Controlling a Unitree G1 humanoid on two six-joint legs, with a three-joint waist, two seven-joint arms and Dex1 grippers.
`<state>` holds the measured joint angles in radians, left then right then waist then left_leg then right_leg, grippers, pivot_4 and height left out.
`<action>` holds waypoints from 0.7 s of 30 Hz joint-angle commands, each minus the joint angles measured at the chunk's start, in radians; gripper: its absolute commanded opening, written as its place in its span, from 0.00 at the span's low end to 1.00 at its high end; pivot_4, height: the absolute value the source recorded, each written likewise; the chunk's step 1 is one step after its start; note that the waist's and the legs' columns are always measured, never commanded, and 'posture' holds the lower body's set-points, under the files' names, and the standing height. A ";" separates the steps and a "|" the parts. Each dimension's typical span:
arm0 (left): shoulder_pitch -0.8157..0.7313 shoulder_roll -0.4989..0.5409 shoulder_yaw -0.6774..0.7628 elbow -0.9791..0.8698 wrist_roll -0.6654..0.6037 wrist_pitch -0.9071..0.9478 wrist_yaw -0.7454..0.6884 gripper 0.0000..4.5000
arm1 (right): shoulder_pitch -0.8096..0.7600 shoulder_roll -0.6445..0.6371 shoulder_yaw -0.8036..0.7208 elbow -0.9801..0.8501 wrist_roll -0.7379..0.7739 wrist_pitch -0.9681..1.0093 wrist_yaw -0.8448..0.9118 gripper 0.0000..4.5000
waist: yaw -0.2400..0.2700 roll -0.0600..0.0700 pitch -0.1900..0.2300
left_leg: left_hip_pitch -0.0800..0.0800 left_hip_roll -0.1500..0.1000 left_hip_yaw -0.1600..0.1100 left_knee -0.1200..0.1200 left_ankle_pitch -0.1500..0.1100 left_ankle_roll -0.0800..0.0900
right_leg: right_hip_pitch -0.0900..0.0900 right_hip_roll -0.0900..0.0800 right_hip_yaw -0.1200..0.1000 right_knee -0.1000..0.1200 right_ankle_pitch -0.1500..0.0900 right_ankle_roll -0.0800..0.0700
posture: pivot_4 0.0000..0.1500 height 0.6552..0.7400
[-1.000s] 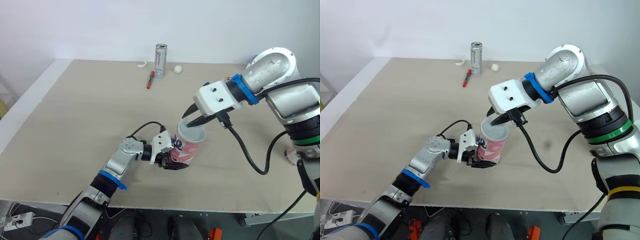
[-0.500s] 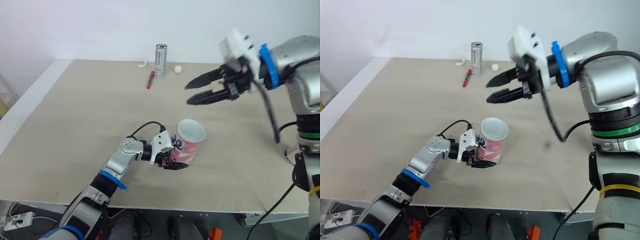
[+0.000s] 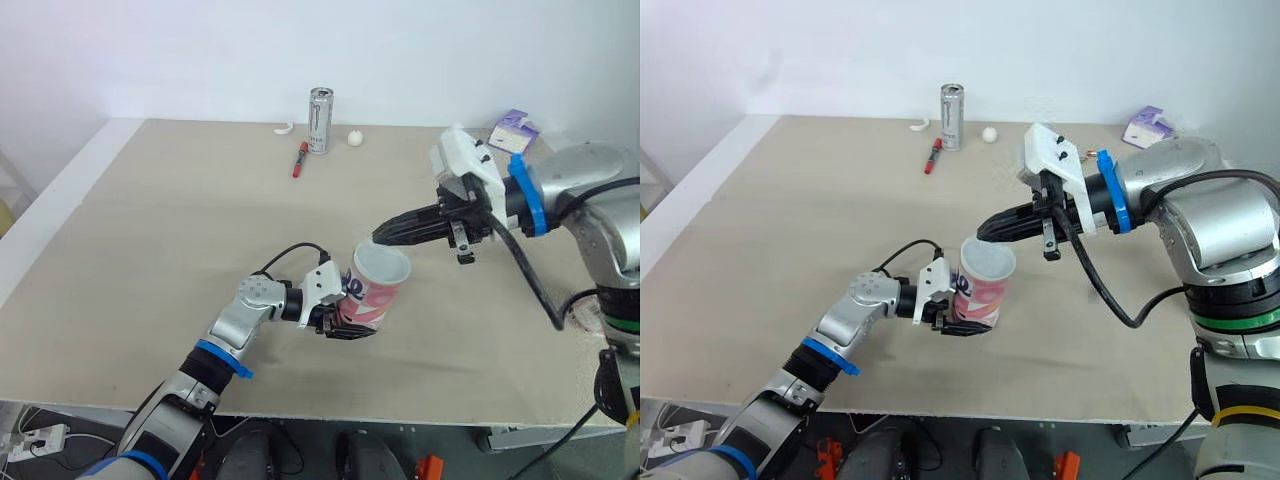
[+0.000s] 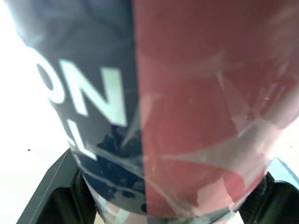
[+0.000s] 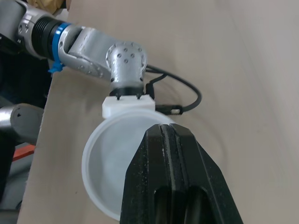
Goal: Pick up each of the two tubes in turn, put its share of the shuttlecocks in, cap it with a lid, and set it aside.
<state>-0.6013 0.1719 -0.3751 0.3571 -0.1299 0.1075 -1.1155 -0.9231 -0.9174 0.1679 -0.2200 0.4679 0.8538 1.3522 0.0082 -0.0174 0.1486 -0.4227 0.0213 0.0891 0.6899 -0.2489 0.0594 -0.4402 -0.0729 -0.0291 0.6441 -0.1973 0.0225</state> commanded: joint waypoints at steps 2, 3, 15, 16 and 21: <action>0.032 0.020 -0.020 0.036 0.035 0.043 0.015 0.75 | 0.011 -0.027 0.029 -0.056 -0.005 -0.016 0.019 0.01 | 0.000 0.000 0.000 | 0.000 0.000 0.000 0.000 0.000 0.000 | 0.000 0.000 0.000 0.000 0.000 0.000 | 1.00 1.00; 0.033 0.020 -0.021 0.035 0.036 0.044 0.015 0.75 | 0.014 -0.028 0.046 -0.055 -0.021 -0.029 0.019 0.01 | 0.000 0.000 0.000 | 0.000 0.000 0.000 0.000 0.000 0.000 | 0.000 0.000 0.000 0.000 0.000 0.000 | 1.00 1.00; 0.038 0.023 -0.024 0.030 0.038 0.045 0.024 0.75 | -0.010 -0.031 0.176 -0.034 -0.122 -0.040 0.033 0.01 | 0.000 -0.001 0.000 | 0.001 0.002 -0.001 0.000 0.000 0.000 | 0.000 -0.002 -0.006 0.000 -0.002 0.003 | 1.00 1.00; 0.039 0.023 -0.024 0.030 0.038 0.046 0.024 0.75 | -0.014 -0.024 0.187 -0.033 -0.125 -0.030 0.030 0.01 | 0.000 -0.001 -0.001 | 0.001 0.002 -0.001 0.000 0.000 0.000 | 0.000 -0.002 -0.007 0.000 -0.002 0.002 | 1.00 1.00; 0.041 0.021 -0.024 0.028 0.037 0.044 0.026 0.75 | -0.019 -0.017 0.243 -0.030 -0.145 0.013 0.030 0.01 | 0.000 -0.002 -0.002 | 0.002 0.004 -0.001 0.000 0.000 0.000 | 0.001 -0.003 -0.011 0.000 -0.001 0.001 | 1.00 1.00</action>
<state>-0.5864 0.1784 -0.3739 0.3430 -0.1290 0.1158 -1.0973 -0.9637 -0.9339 0.3394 -0.2529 0.3583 0.8391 1.3785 0.0082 -0.0194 0.1465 -0.4202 0.0259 0.0880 0.6899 -0.2490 0.0593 -0.4395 -0.0758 -0.0402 0.6437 -0.1984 0.0235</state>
